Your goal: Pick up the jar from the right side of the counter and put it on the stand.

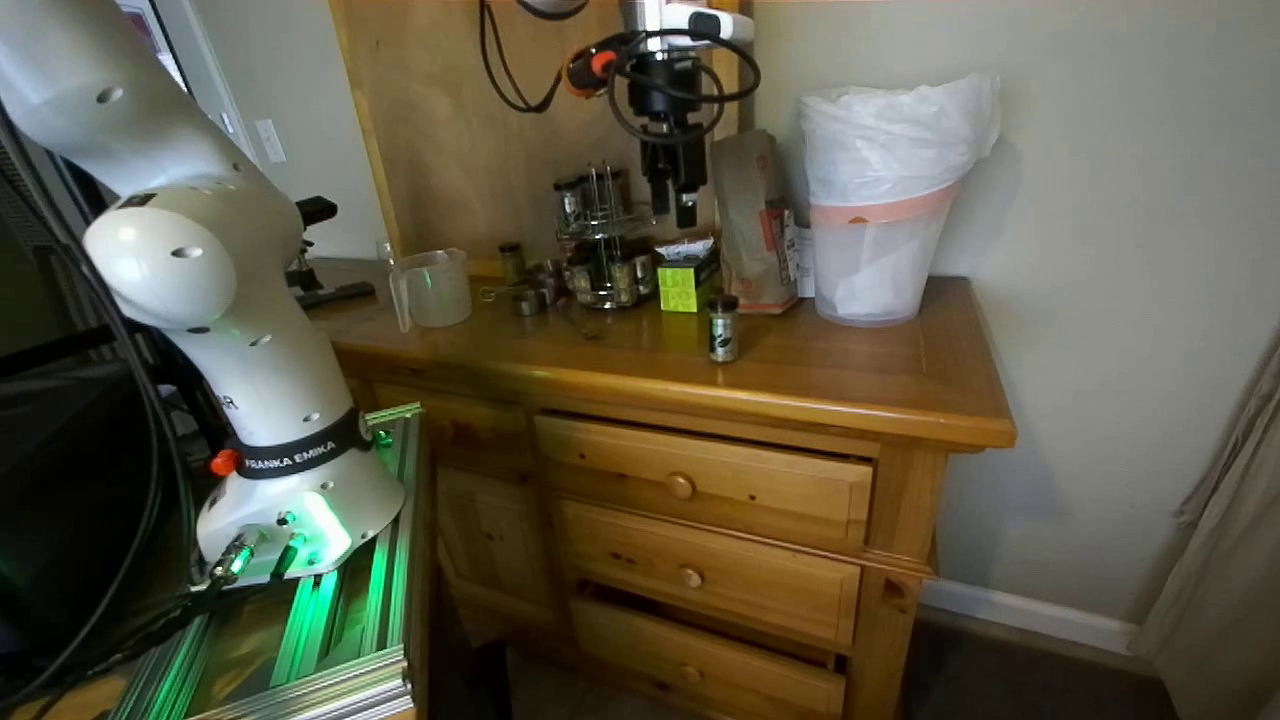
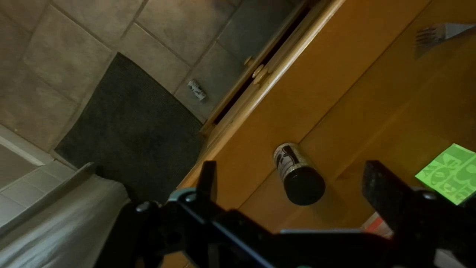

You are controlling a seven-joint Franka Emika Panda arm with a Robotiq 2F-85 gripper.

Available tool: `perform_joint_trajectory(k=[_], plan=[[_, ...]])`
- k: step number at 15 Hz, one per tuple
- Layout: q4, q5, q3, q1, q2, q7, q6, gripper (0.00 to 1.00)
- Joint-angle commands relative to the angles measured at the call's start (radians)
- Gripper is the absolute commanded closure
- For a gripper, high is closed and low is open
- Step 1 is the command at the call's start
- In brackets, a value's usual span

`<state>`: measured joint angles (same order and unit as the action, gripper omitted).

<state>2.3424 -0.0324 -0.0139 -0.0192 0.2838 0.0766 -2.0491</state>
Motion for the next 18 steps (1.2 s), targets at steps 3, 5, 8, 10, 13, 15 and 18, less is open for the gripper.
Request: perform_joint_trajectory(k=[3, 5, 8, 10, 13, 15, 18], plan=[[-0.002, 0.000, 0.002, 0.002, 0.014, 0.000, 0.002, 0.00], [-0.002, 0.000, 0.002, 0.002, 0.019, 0.000, 0.003, 0.00], [-0.002, 0.000, 0.002, 0.002, 0.020, 0.000, 0.003, 0.00], [-0.002, 0.004, 0.005, 0.002, 0.015, -0.005, -0.021, 0.00], [-0.026, 0.005, 0.015, 0.006, -0.032, -0.062, -0.038, 0.00], [-0.037, 0.009, 0.018, 0.010, -0.065, -0.099, -0.051, 0.00], [-0.064, 0.028, 0.019, 0.022, -0.134, -0.175, -0.039, 0.00]])
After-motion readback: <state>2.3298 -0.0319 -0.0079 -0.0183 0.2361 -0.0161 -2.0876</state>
